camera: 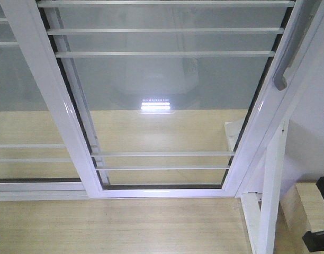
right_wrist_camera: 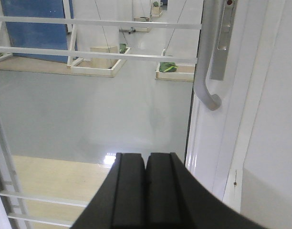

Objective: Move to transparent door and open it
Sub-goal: 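Approach the door closely, stopping in front of the silver handle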

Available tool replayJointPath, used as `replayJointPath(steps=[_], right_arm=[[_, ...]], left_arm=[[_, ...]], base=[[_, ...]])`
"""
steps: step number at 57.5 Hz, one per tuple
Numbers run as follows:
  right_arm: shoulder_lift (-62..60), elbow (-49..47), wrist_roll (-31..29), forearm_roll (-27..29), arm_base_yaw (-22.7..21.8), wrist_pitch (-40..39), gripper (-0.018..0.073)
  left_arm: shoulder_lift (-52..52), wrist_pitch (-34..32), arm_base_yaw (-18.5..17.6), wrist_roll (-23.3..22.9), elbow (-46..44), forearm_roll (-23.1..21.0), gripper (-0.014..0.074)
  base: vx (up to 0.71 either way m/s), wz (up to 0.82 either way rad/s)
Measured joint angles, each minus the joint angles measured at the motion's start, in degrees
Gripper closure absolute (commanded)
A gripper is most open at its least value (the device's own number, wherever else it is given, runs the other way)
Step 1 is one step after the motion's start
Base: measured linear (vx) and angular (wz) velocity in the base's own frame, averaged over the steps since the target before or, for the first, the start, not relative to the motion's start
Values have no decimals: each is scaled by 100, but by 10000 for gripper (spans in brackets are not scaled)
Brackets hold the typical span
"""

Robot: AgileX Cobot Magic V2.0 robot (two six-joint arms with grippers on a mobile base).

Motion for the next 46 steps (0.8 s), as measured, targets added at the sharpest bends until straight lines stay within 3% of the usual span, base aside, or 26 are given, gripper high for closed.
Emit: replayJointPath(steps=[7, 14, 24, 28, 35, 46], right_arm=[[0, 0, 0, 0, 0, 0, 559], [0, 0, 0, 0, 0, -195, 559], [2, 0, -58, 0, 0, -1462, 559], [17, -152, -143, 0, 0, -1743, 559], [267, -908, -168, 59, 0, -1550, 559], [1641, -2668, -173, 147, 0, -698, 559]], left_arm=[[0, -75, 0, 0, 0, 52, 593], [0, -549, 0, -9, 0, 90, 593], [0, -1838, 0, -332, 0, -35, 593], [0, -2004, 0, -394, -23, -54, 593], [292, -1780, 0, -359, -523, -59, 593], [1810, -1793, 0, -100, -2037, -64, 593]], base=[[0, 0], [0, 0], [0, 0], [0, 0], [0, 0], [0, 0]])
